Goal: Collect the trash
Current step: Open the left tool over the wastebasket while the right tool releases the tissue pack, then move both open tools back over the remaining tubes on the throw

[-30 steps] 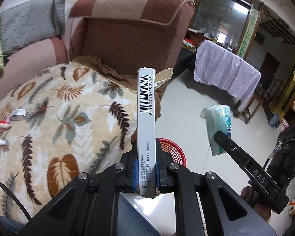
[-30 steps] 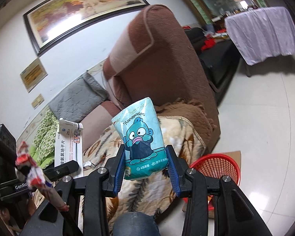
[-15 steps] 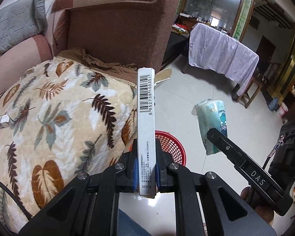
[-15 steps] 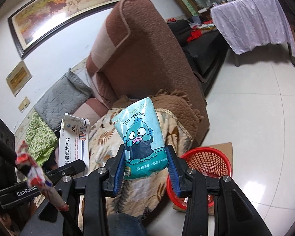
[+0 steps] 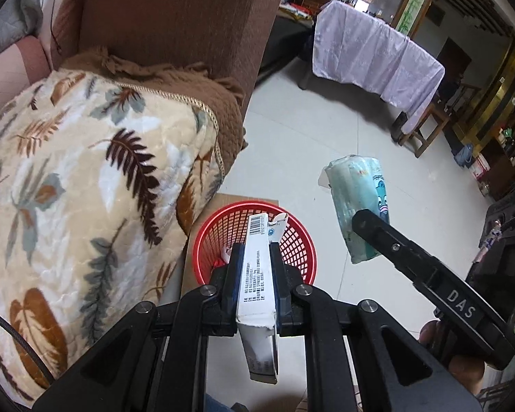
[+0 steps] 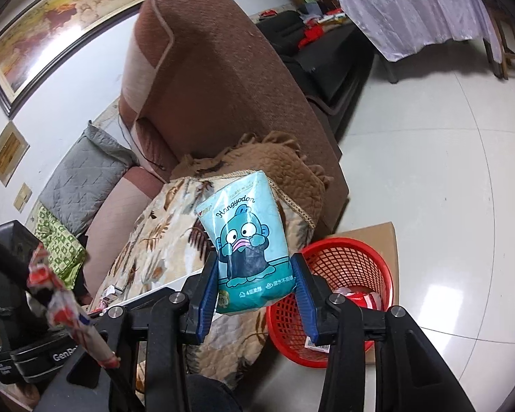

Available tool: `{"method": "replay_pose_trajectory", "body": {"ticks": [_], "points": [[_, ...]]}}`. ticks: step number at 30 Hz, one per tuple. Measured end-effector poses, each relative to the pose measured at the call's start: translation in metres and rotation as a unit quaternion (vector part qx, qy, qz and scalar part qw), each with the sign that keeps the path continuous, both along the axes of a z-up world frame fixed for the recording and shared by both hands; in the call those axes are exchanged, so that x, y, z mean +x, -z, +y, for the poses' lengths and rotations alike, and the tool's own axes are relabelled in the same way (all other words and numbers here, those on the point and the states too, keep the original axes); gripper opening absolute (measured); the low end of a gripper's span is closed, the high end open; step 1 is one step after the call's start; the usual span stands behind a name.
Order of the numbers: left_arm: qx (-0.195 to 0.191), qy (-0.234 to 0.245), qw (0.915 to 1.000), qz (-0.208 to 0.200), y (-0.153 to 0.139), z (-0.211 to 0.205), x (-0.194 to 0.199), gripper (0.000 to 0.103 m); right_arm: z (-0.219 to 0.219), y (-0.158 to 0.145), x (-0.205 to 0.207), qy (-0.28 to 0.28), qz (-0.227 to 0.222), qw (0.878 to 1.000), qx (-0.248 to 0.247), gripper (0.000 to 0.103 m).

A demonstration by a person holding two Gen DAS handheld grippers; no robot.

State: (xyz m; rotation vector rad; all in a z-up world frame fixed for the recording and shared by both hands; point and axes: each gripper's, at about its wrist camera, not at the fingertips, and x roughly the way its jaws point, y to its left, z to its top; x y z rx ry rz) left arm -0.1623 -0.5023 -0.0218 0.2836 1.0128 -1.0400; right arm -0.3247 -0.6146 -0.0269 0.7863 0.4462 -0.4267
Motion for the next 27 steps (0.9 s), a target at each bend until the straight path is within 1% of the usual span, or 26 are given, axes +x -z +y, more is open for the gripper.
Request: {"method": "replay_pose_trajectory", "body": {"ticks": [2, 4, 6, 8, 10, 14, 15, 17, 20, 21, 23, 25, 27], "points": [[0.005, 0.001, 0.9999, 0.016, 0.010, -0.008, 0.005, 0.013, -0.006, 0.007, 0.003, 0.002, 0.005, 1.000, 0.007, 0.046], [0.009, 0.005, 0.9996, 0.028, 0.017, -0.014, 0.009, 0.013, -0.010, 0.013, 0.006, 0.003, 0.007, 1.000, 0.015, 0.048], [0.009, 0.006, 0.9994, 0.034, 0.022, -0.020, 0.012, 0.013, -0.015, 0.018, 0.010, 0.001, 0.015, 1.000, 0.020, 0.056], [0.008, 0.010, 0.9989, 0.045, 0.028, -0.025, 0.015, 0.021, -0.018, 0.023, 0.013, 0.003, 0.020, 0.999, 0.027, 0.056], [0.005, 0.007, 0.9985, 0.054, 0.032, -0.027, 0.019, 0.040, -0.020, 0.025, 0.012, 0.007, 0.020, 0.999, 0.032, 0.057], [-0.004, -0.004, 0.9976, 0.069, 0.031, -0.016, 0.026, 0.045, -0.018, 0.020, 0.009, 0.008, 0.014, 1.000, 0.027, 0.059], [-0.006, -0.008, 0.9974, 0.071, 0.029, -0.011, 0.029, 0.048, -0.017, 0.018, 0.009, 0.007, 0.012, 1.000, 0.026, 0.061], [-0.013, -0.014, 0.9973, 0.071, 0.021, 0.003, 0.034, 0.050, -0.013, 0.013, 0.009, 0.003, 0.006, 1.000, 0.022, 0.061], [-0.029, -0.024, 0.9967, 0.072, 0.003, 0.035, 0.042, 0.050, 0.000, 0.000, 0.013, -0.013, -0.014, 1.000, 0.011, 0.068], [-0.035, -0.032, 0.9965, 0.069, -0.002, 0.045, 0.045, 0.050, 0.004, -0.004, 0.014, -0.017, -0.019, 1.000, 0.008, 0.069], [-0.048, -0.057, 0.9956, 0.056, -0.016, 0.073, 0.051, 0.050, 0.018, -0.014, 0.021, -0.037, -0.036, 0.999, 0.002, 0.071], [-0.063, -0.097, 0.9920, 0.051, -0.029, 0.107, 0.060, 0.052, 0.031, -0.021, 0.030, -0.059, -0.047, 0.997, -0.006, 0.071], [-0.059, -0.139, 0.9871, 0.053, -0.035, 0.135, 0.068, 0.054, 0.049, -0.027, 0.042, -0.086, -0.056, 0.995, -0.013, 0.074]]}}
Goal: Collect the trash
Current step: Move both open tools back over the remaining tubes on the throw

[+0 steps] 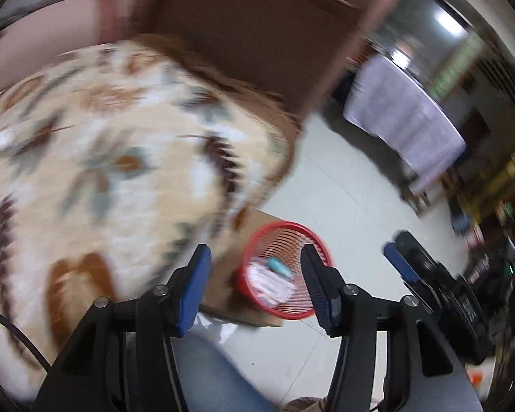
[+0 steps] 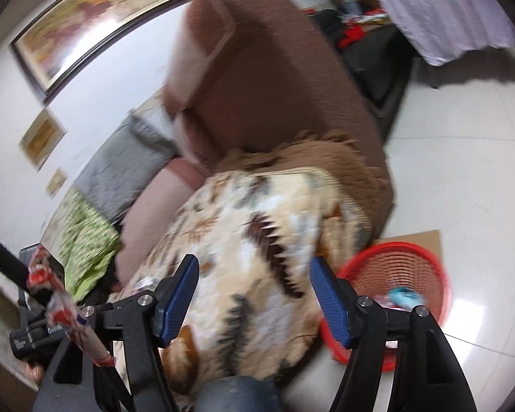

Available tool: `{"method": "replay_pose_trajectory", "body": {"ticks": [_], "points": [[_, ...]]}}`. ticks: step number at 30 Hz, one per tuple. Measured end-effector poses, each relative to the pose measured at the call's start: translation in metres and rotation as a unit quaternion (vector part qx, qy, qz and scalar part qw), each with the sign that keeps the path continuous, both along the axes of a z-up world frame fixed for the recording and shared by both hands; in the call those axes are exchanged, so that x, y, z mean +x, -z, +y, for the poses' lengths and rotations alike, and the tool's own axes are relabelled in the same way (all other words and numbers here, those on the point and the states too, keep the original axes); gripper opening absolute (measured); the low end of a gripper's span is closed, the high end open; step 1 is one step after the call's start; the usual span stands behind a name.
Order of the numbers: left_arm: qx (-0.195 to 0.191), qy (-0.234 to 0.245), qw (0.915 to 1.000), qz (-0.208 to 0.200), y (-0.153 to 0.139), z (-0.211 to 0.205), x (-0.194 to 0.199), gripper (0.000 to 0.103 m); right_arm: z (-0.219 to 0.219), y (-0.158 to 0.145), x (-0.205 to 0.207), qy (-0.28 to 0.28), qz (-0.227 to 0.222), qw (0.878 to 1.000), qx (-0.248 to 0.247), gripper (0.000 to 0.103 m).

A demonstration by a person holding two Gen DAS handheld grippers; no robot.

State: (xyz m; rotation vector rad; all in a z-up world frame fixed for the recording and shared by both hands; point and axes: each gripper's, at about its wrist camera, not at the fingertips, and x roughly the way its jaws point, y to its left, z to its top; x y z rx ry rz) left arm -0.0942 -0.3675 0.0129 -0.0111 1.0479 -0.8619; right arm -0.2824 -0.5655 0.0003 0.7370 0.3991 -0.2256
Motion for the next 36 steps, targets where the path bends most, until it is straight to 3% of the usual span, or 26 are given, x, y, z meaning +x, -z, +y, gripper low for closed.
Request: {"method": "replay_pose_trajectory", "body": {"ticks": [2, 5, 8, 14, 23, 26, 28, 32, 36], "points": [[-0.003, -0.035, 0.9994, 0.006, -0.005, 0.034, 0.010, 0.054, 0.023, -0.006, 0.019, -0.037, -0.006, 0.999, -0.008, 0.074], [0.011, -0.072, 0.9971, -0.019, -0.016, 0.073, 0.018, 0.056, 0.057, -0.012, 0.045, -0.083, -0.009, 0.996, -0.016, 0.074], [0.013, -0.121, 0.9918, -0.039, -0.029, 0.120, 0.033, 0.069, 0.090, -0.016, 0.074, -0.129, -0.009, 0.991, -0.021, 0.075], [0.007, -0.198, 0.9802, -0.007, -0.038, 0.198, 0.085, 0.071, 0.166, -0.029, 0.141, -0.232, -0.005, 0.971, -0.059, 0.078], [-0.022, -0.347, 0.9371, 0.032, -0.059, 0.291, 0.179, 0.071, 0.227, -0.037, 0.251, -0.331, 0.023, 0.939, -0.088, 0.078], [-0.026, -0.390, 0.9178, 0.069, -0.043, 0.314, 0.208, 0.071, 0.242, -0.034, 0.293, -0.357, 0.039, 0.928, -0.102, 0.078], [-0.037, -0.404, 0.9111, 0.074, -0.025, 0.325, 0.218, 0.071, 0.250, -0.028, 0.322, -0.377, 0.053, 0.919, -0.105, 0.078], [0.008, -0.448, 0.8893, 0.093, 0.016, 0.343, 0.234, 0.071, 0.265, -0.010, 0.376, -0.417, 0.077, 0.898, -0.115, 0.079], [0.022, -0.454, 0.8851, 0.101, 0.032, 0.347, 0.249, 0.071, 0.276, 0.010, 0.429, -0.443, 0.100, 0.881, -0.131, 0.080]]}}
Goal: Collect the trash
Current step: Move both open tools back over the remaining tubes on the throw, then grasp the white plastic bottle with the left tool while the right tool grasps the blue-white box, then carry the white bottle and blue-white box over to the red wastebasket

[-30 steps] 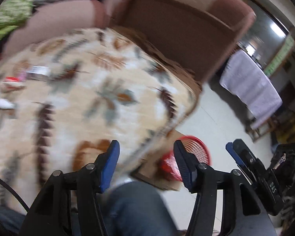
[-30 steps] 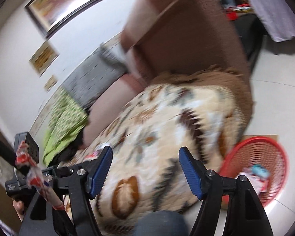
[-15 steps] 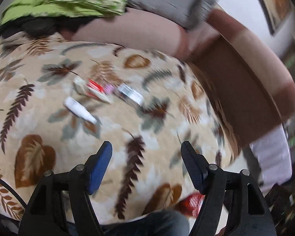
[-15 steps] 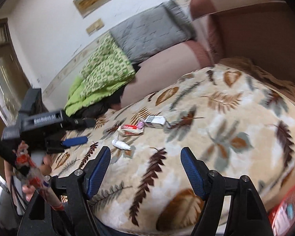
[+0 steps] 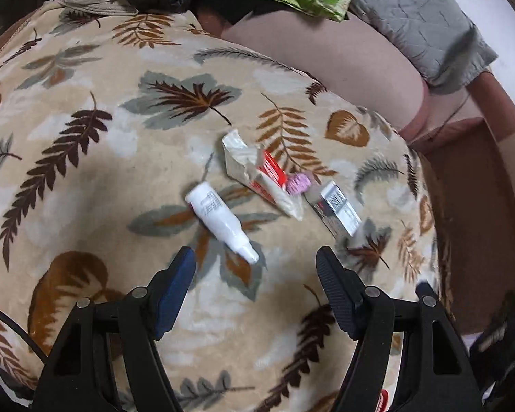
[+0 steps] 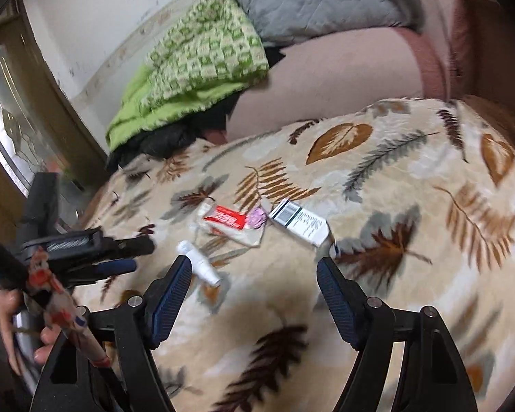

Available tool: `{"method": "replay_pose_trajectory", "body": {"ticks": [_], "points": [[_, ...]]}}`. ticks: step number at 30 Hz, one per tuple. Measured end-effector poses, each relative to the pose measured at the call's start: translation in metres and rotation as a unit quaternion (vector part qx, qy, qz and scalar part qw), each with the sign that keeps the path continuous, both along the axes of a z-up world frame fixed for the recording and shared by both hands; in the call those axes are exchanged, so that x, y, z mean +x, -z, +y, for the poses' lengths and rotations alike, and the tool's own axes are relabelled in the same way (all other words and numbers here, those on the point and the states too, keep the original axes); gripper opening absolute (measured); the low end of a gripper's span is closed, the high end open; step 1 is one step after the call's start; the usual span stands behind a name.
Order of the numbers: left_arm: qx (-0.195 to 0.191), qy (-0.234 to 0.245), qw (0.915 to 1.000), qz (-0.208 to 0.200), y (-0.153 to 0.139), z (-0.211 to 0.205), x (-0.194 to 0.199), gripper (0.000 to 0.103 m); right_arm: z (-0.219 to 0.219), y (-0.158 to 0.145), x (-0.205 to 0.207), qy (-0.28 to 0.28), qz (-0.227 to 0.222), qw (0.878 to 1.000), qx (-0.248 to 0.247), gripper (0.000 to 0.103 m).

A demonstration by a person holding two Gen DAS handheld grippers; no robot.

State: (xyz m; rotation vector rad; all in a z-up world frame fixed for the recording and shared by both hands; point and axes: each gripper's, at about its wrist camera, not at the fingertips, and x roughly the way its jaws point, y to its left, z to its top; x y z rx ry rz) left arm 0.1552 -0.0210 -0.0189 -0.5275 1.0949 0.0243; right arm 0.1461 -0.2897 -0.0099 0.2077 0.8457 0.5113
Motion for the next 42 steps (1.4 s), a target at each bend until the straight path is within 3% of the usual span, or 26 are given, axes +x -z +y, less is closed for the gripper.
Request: {"method": "replay_pose_trajectory", "body": {"ticks": [5, 11, 15, 18, 20, 22, 24, 26, 29, 32, 34, 35, 36, 42], "points": [[0.037, -0.014, 0.9991, 0.012, 0.016, -0.002, 0.022, 0.071, 0.013, 0.028, 0.061, -0.020, 0.024, 0.999, -0.020, 0.080], [0.032, -0.026, 0.9976, 0.056, 0.047, -0.001, 0.043, 0.071, 0.034, 0.062, 0.118, -0.038, 0.048, 0.996, -0.068, 0.080], [0.017, -0.049, 0.9951, 0.084, 0.064, 0.006, 0.054, 0.071, 0.033, 0.078, 0.120, -0.044, 0.061, 0.995, -0.067, 0.078], [0.007, -0.063, 0.9920, 0.110, 0.077, 0.008, 0.058, 0.070, 0.032, 0.085, 0.104, -0.045, 0.063, 0.995, -0.068, 0.063], [-0.009, -0.061, 0.9888, 0.136, 0.090, 0.008, 0.059, 0.063, 0.035, 0.091, 0.095, -0.040, 0.066, 0.993, -0.092, 0.054], [0.002, -0.066, 0.9872, 0.145, 0.093, 0.009, 0.057, 0.050, 0.036, 0.093, 0.090, -0.032, 0.062, 0.993, -0.100, 0.053], [-0.002, -0.076, 0.9870, 0.142, 0.092, 0.014, 0.056, 0.048, 0.031, 0.090, 0.085, -0.007, 0.064, 0.994, -0.087, 0.042], [-0.003, -0.084, 0.9864, 0.141, 0.093, 0.019, 0.056, 0.048, 0.023, 0.087, 0.080, 0.013, 0.072, 0.996, -0.055, 0.025], [-0.002, -0.085, 0.9862, 0.142, 0.094, 0.018, 0.056, 0.048, 0.015, 0.087, 0.069, 0.048, 0.086, 0.995, -0.028, 0.019], [0.017, -0.071, 0.9874, 0.140, 0.092, 0.011, 0.056, 0.046, 0.019, 0.086, 0.062, 0.057, 0.081, 0.995, -0.025, 0.020], [0.012, -0.067, 0.9880, 0.139, 0.090, 0.012, 0.055, 0.037, 0.023, 0.083, 0.061, 0.055, 0.078, 0.995, -0.027, 0.042], [0.004, -0.065, 0.9882, 0.139, 0.089, 0.014, 0.054, 0.037, 0.025, 0.080, 0.061, 0.056, 0.073, 0.995, -0.027, 0.064], [0.002, -0.065, 0.9879, 0.141, 0.089, 0.016, 0.052, 0.037, 0.028, 0.076, 0.062, 0.059, 0.065, 0.996, -0.031, 0.074], [-0.011, -0.059, 0.9863, 0.153, 0.093, 0.019, 0.050, 0.038, 0.049, 0.088, 0.093, 0.047, 0.093, 0.992, -0.071, 0.074]]}}
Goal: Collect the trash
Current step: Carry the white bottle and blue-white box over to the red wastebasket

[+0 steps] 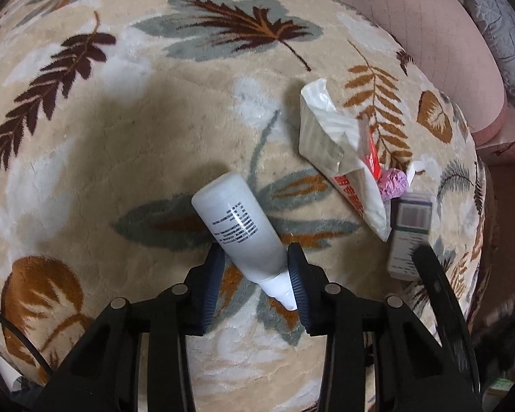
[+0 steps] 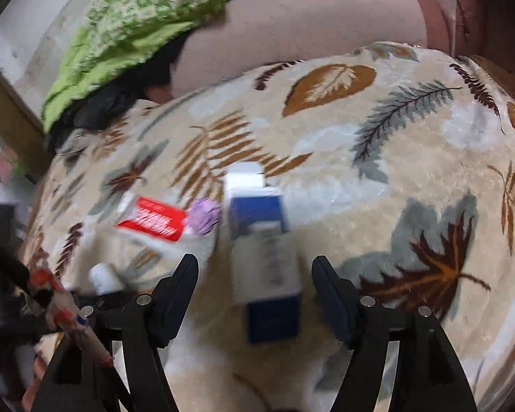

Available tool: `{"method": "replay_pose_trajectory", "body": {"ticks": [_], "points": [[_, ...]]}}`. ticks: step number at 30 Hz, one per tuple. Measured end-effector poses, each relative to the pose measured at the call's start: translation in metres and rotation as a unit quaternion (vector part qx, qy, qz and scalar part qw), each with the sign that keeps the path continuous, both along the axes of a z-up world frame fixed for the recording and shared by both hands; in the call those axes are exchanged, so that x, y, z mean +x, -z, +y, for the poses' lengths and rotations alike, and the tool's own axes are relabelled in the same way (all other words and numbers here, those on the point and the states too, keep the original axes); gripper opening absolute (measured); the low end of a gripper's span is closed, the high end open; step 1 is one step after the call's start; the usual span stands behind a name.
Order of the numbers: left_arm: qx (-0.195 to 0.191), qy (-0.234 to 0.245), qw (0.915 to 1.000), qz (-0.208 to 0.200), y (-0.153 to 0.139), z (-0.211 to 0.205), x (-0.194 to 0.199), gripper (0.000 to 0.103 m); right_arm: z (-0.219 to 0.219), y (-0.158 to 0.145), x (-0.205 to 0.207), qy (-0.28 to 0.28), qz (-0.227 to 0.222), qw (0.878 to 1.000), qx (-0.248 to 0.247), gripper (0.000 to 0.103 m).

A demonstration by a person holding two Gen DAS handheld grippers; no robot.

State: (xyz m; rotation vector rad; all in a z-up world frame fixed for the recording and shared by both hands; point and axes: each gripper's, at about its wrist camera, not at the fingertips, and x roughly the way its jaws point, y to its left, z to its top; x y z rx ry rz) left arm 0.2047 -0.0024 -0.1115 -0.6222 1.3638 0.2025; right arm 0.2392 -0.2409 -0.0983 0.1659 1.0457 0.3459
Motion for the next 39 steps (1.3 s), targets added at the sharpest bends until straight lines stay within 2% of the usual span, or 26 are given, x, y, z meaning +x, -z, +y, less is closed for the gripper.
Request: {"method": "replay_pose_trajectory", "body": {"ticks": [1, 3, 5, 9, 12, 15, 18, 21, 26, 33, 39], "points": [[-0.003, -0.002, 1.0000, 0.002, 0.001, 0.001, -0.001, 0.039, 0.001, 0.005, 0.005, 0.000, 0.009, 1.000, 0.002, 0.072], [-0.003, -0.002, 1.0000, 0.002, 0.001, 0.000, -0.002, 0.039, -0.003, 0.012, 0.008, 0.008, 0.025, 0.999, 0.028, 0.050], [-0.001, 0.005, 1.0000, 0.002, -0.002, -0.002, -0.002, 0.035, -0.001, 0.014, 0.004, 0.003, 0.028, 0.999, 0.044, 0.043], [0.007, 0.029, 0.9996, 0.003, -0.005, -0.009, -0.002, 0.034, 0.002, 0.004, -0.021, 0.011, 0.005, 1.000, 0.021, 0.038], [0.007, 0.035, 0.9994, 0.003, -0.008, -0.013, -0.005, 0.033, -0.010, -0.012, -0.054, 0.033, -0.012, 0.999, 0.040, 0.037], [-0.008, 0.057, 0.9983, -0.011, -0.017, -0.024, -0.010, 0.033, -0.023, -0.029, -0.097, 0.058, -0.029, 0.996, 0.068, 0.037], [-0.026, 0.089, 0.9945, -0.049, -0.037, -0.040, -0.021, 0.033, -0.039, -0.046, -0.138, 0.083, -0.052, 0.992, 0.077, 0.037], [-0.038, 0.137, 0.9853, -0.095, -0.061, -0.060, -0.033, 0.033, -0.062, -0.060, -0.179, 0.119, -0.072, 0.985, 0.103, 0.037], [-0.084, 0.208, 0.9612, -0.161, -0.096, -0.092, -0.060, 0.033, -0.089, -0.081, -0.239, 0.163, -0.107, 0.974, 0.118, 0.037], [-0.095, 0.263, 0.9367, -0.211, -0.123, -0.122, -0.102, 0.033, -0.108, -0.111, -0.303, 0.194, -0.148, 0.961, 0.132, 0.037], [-0.097, 0.275, 0.9227, -0.253, -0.152, -0.116, -0.168, 0.033, -0.113, -0.128, -0.342, 0.183, -0.176, 0.957, 0.143, 0.037]]}}
